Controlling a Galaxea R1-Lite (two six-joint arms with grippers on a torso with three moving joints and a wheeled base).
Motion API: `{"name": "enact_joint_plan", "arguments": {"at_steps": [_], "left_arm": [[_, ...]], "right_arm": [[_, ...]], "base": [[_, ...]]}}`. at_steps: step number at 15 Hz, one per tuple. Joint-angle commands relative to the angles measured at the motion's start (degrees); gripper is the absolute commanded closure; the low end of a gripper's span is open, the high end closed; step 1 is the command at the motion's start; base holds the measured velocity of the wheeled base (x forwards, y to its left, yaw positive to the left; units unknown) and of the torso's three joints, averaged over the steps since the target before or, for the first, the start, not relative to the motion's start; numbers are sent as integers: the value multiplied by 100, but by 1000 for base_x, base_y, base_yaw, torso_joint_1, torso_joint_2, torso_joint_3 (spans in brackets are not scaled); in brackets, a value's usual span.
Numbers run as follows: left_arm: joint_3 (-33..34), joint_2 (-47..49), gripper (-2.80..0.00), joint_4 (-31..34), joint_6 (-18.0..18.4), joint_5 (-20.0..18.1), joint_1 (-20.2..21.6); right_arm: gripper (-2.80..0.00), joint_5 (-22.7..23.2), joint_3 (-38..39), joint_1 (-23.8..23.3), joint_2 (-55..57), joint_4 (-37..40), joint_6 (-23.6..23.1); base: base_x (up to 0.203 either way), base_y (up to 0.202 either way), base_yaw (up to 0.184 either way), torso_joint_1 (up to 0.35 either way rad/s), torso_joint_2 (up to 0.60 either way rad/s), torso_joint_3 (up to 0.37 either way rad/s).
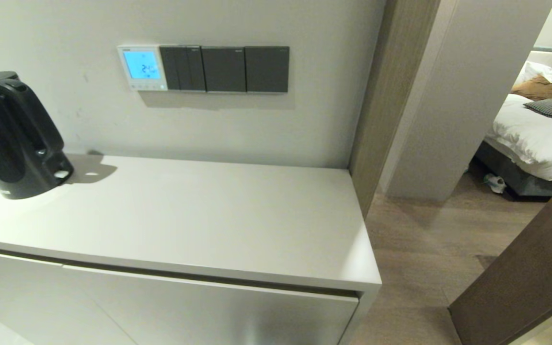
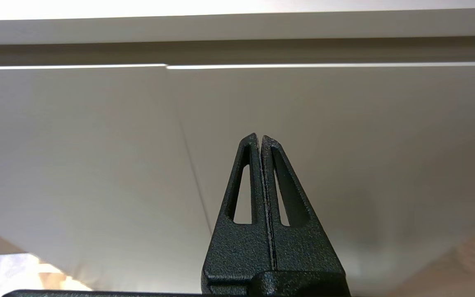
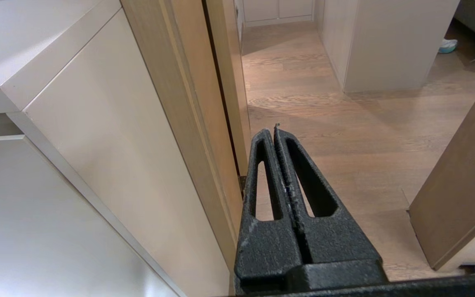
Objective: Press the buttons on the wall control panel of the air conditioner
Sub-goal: Turn off the central air conditioner
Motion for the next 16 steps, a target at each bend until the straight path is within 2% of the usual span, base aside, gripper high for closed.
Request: {"name": "enact_joint_plan", "arguments": {"at_steps": [1, 8, 13, 16], "left_arm": [[155, -87, 0, -29, 181, 347, 6], [146, -89, 0, -44, 231, 186, 7], [146, -97, 0, -62, 166, 205, 7], [146, -95, 0, -62, -200, 239, 7]], "right_arm": [[0, 3, 9, 2, 8, 0, 1], [0, 0, 9, 2, 8, 0, 1], [0, 0, 9, 2, 8, 0, 1], [0, 0, 9, 2, 8, 0, 1]], "base": [[0, 0, 0, 0, 0, 0], [0, 0, 0, 0, 0, 0], [0, 0, 0, 0, 0, 0], [0, 0, 0, 0, 0, 0]]}}
